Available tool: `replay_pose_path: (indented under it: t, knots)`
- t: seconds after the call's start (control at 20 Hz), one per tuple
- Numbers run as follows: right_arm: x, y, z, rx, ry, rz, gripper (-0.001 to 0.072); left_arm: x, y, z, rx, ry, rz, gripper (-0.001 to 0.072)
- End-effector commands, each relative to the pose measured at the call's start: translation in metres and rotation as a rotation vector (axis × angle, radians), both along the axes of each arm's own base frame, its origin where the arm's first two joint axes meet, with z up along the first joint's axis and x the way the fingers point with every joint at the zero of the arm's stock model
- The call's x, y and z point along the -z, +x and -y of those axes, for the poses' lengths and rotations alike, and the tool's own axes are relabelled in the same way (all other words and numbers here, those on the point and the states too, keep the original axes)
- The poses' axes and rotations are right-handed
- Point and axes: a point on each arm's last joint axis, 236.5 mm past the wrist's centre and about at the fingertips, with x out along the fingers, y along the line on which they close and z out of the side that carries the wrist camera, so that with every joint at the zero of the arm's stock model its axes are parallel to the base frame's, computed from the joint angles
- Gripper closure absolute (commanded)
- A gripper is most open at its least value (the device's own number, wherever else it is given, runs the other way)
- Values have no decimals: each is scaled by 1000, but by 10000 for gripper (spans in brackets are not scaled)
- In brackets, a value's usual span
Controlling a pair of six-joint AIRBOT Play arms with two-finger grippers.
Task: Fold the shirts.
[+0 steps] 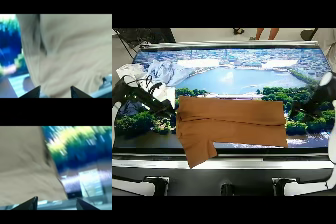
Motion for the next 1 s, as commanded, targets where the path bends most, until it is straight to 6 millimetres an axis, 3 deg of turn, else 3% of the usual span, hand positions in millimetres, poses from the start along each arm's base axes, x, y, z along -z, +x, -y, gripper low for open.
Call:
replay_pose_path:
  t: [0.0,0.1,0.2,0.3,0.4,0.6,0.65,0.7,0.75,0.85,0.95]
  knots:
    - [8,-44,6,54,-4,-13,146,29,-64,6,-12,-12,-46,231]
    - [21,-60,-4,49,10,-15,148,55,-110,22,-34,-48,-78,231]
    - [28,-69,-7,43,16,-29,149,71,-139,38,-49,-98,-97,231]
    - [28,-68,-7,44,17,-28,150,79,-145,50,-91,-144,-88,231]
    - [28,-68,-8,44,19,-29,150,75,-137,65,-140,-215,-62,232]
    - [29,-66,-7,41,15,-19,150,83,-132,74,-145,-196,-42,254]
    - [30,-67,-6,40,14,-21,150,85,-132,76,-140,-189,-41,329]
    - [32,-70,-8,38,20,-30,150,87,-131,78,-143,-180,-37,471]
    - [37,-78,-12,33,36,-56,150,87,-130,78,-141,-178,-33,564]
    - [52,-95,-35,34,121,-99,140,87,-131,78,-134,-179,-33,665]
    - [67,-98,-49,38,172,-85,129,87,-131,78,-129,-181,-29,665]
